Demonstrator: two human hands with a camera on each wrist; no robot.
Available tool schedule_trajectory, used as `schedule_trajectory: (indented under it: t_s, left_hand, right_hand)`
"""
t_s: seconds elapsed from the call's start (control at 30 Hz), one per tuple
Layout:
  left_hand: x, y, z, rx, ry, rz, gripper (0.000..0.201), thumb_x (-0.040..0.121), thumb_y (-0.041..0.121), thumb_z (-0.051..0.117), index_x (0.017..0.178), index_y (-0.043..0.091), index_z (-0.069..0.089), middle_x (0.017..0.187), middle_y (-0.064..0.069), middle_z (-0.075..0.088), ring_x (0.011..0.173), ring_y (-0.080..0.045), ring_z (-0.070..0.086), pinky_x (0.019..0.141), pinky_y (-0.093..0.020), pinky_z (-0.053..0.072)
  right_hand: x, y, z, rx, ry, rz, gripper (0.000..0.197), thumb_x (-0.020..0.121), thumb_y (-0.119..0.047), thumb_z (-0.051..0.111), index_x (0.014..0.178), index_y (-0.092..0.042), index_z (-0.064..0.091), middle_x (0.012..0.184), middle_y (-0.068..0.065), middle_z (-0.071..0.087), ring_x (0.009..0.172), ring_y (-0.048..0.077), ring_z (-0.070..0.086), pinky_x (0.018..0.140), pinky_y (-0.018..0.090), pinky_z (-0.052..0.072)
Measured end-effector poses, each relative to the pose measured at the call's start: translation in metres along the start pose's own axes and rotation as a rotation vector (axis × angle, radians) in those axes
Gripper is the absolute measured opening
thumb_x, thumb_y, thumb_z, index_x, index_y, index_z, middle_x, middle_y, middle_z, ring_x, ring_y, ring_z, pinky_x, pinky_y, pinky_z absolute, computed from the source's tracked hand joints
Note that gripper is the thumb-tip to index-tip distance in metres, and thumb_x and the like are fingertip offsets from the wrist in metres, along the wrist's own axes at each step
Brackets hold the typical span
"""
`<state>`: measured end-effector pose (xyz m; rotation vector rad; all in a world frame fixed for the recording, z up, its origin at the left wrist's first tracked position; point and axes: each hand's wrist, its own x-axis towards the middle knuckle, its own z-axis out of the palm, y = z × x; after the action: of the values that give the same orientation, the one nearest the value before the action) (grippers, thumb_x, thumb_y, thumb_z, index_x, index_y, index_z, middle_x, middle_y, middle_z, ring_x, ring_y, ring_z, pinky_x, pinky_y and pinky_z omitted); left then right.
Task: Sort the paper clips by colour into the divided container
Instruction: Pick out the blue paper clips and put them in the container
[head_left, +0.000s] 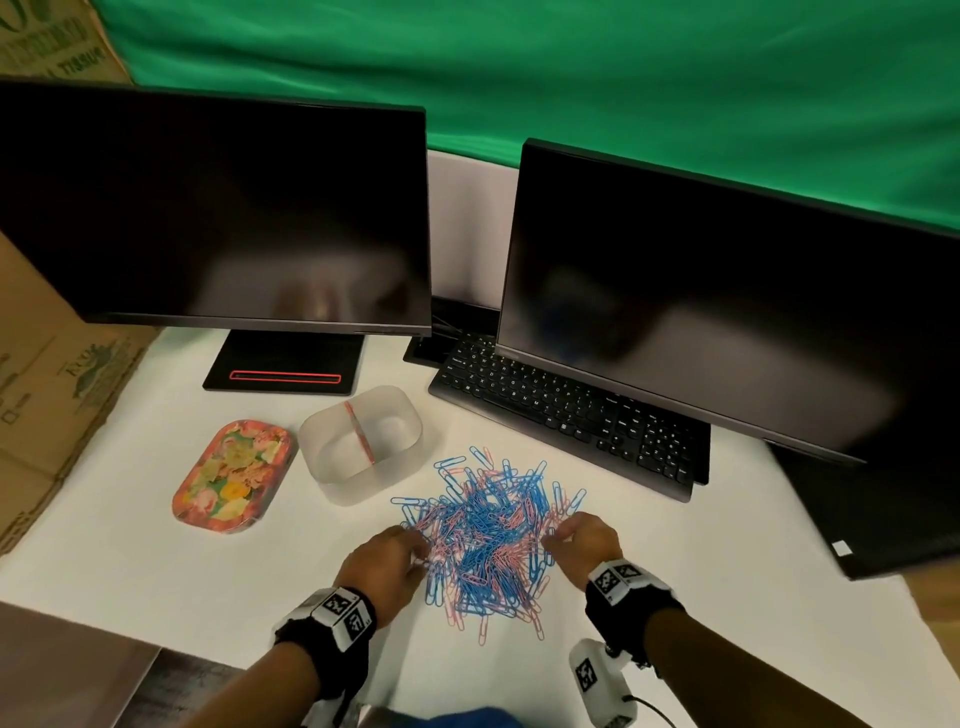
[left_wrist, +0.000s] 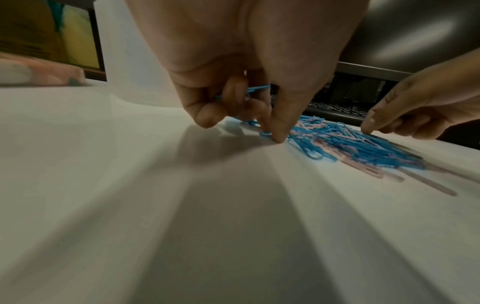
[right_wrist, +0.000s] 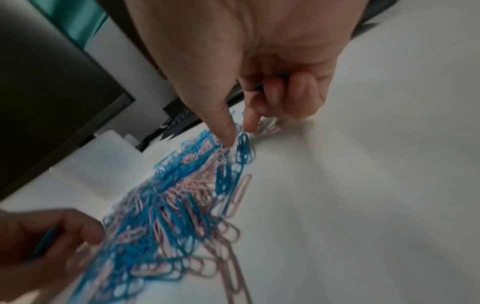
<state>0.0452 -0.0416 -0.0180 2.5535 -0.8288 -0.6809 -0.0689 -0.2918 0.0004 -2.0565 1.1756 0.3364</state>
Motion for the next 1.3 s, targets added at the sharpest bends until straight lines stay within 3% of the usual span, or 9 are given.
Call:
schedule_trajectory:
  t_s: [0.1,0.3,0.4,0.57,0.67,0.77,0.87,0.97,1.3]
  left_hand:
    - [0.0,0.0,-0.002,0.018,-0.006,0.0,0.005,0.085,0.031,0.058,0.083,0.032,0.053,0.091,0.012,0.049,0.089,-0.017,0.058,0.072,-0.025,0.041]
    - [-0.004,-0.004,-0.007,0.02,-0.026,-0.053,0.028,0.083,0.028,0.057,0.063,0.033,0.039,0.079,0.012,0.047,0.076,-0.013,0.047,0.066,-0.023,0.033]
    - [-0.009,-0.007,-0.015,-0.021,-0.032,-0.073,0.025,0.081,0.026,0.059,0.063,0.033,0.044,0.068,0.015,0.051,0.072,-0.011,0.051,0.059,-0.019,0.032]
    - [-0.016,-0.008,-0.03,-0.211,0.016,-0.065,0.021,0.079,0.018,0.067,0.077,0.037,0.057,0.069,0.009,0.062,0.064,-0.002,0.054,0.059,-0.006,0.035]
    - [-0.018,-0.007,-0.038,-0.403,0.035,-0.09,0.017,0.082,0.02,0.066,0.089,0.036,0.066,0.07,0.008,0.063,0.059,0.001,0.052,0.063,-0.011,0.039]
    - [-0.018,0.001,-0.05,-0.769,0.035,-0.209,0.014,0.085,0.007,0.063,0.091,0.015,0.073,0.071,0.0,0.06,0.05,-0.007,0.045,0.054,-0.021,0.042]
    - [-0.02,0.015,-0.069,-1.233,0.043,-0.315,0.009,0.083,-0.003,0.059,0.088,-0.001,0.066,0.071,-0.01,0.053,0.051,-0.016,0.045,0.049,-0.025,0.043]
    - [-0.016,0.021,-0.088,-1.488,0.1,-0.334,0.015,0.089,-0.006,0.047,0.087,0.0,0.061,0.071,-0.012,0.055,0.057,-0.02,0.05,0.053,-0.027,0.045]
    - [0.013,0.001,-0.134,-1.434,0.332,-0.5,0.013,0.093,-0.004,0.044,0.09,-0.001,0.056,0.073,-0.018,0.058,0.061,-0.027,0.059,0.052,-0.027,0.056]
  right_hand:
    - [-0.001,0.001,0.006,-0.055,0.01,-0.007,0.022,0.086,-0.025,0.065,0.1,-0.008,0.063,0.106,0.007,0.063,0.094,0.022,0.06,0.075,0.024,0.046]
    - [0.003,-0.003,0.004,-0.155,-0.024,-0.03,0.019,0.086,-0.02,0.059,0.096,-0.005,0.068,0.1,0.009,0.069,0.088,0.021,0.064,0.069,0.022,0.049]
    - [0.003,-0.001,-0.002,-0.115,-0.023,-0.04,0.015,0.083,-0.019,0.063,0.088,-0.007,0.071,0.093,0.006,0.071,0.088,0.021,0.066,0.071,0.023,0.053]
    - [-0.002,0.005,-0.016,0.131,-0.089,-0.115,0.005,0.078,-0.018,0.075,0.073,-0.016,0.074,0.072,-0.003,0.068,0.065,0.008,0.059,0.053,0.014,0.039]
    - [-0.009,0.0,-0.023,0.402,-0.221,-0.093,0.004,0.08,-0.004,0.071,0.08,-0.008,0.073,0.064,0.0,0.064,0.049,0.009,0.045,0.043,0.017,0.033]
    - [-0.017,-0.013,-0.026,0.679,-0.38,-0.039,0.01,0.085,0.006,0.061,0.088,0.0,0.069,0.061,0.003,0.056,0.049,0.012,0.034,0.044,0.021,0.024]
    - [-0.018,-0.034,-0.023,0.818,-0.504,0.004,0.007,0.089,0.001,0.057,0.09,0.0,0.064,0.067,0.005,0.047,0.051,0.014,0.038,0.047,0.024,0.026]
    - [-0.02,-0.071,-0.017,0.824,-0.657,0.011,0.012,0.089,-0.009,0.058,0.099,-0.004,0.062,0.072,0.007,0.047,0.054,0.016,0.041,0.046,0.027,0.032]
    - [-0.034,-0.23,0.026,0.454,-0.656,-0.183,0.018,0.093,0.006,0.046,0.08,-0.006,0.05,0.067,0.015,0.053,0.043,0.019,0.055,0.039,0.022,0.048]
